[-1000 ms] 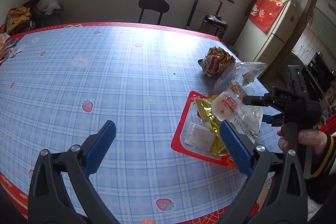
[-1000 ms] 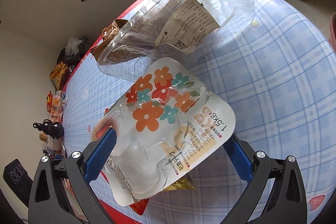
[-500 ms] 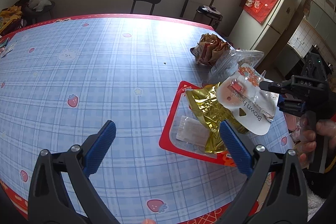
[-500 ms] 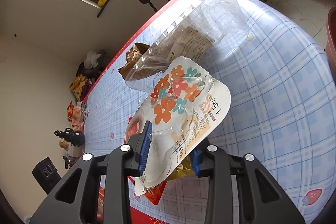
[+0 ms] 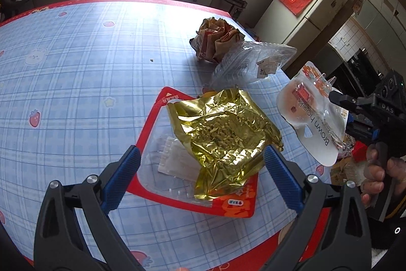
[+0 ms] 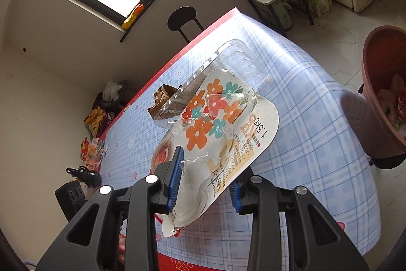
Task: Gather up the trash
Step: 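Grasp the clear flower-print package with the right gripper while the left gripper grasps the gold foil wrapper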
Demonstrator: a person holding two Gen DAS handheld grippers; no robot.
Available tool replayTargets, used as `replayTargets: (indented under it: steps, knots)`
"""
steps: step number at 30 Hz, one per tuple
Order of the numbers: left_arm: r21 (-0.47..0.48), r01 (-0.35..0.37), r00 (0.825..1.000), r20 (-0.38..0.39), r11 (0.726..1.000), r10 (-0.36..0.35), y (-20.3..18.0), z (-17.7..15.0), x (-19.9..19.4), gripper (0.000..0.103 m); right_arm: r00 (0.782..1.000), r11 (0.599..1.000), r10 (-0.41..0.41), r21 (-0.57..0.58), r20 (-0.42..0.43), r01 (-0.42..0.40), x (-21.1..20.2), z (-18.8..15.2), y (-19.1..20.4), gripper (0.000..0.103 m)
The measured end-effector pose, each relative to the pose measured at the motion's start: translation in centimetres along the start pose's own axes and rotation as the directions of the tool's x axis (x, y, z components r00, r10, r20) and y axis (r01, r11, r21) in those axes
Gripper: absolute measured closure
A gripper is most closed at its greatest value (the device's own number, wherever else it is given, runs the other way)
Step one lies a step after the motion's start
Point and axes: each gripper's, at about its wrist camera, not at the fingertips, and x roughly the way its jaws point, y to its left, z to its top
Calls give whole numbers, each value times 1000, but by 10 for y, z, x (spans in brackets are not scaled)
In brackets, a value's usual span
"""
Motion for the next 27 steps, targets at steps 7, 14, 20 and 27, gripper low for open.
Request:
replayTargets:
  steps: [7, 14, 20, 27]
  knots:
    - [-125, 59, 996, -57, 990, -66, 4, 9, 39, 10, 999, 999, -34, 23, 26, 33, -20, -2, -16, 70]
    - [-199, 99, 992, -56, 975, -112, 6, 12, 57, 10, 998, 997, -57, 56, 38, 55, -30, -5, -34, 70]
    - [-168, 78, 994, -60, 983, -89, -7, 19, 64, 10, 998, 997, -59, 55, 38, 57, -31, -6, -35, 70]
    - [-146, 20, 998, -56, 989, -28, -18, 29, 75, 22, 998, 997, -58, 47, 31, 56, -31, -7, -34, 70]
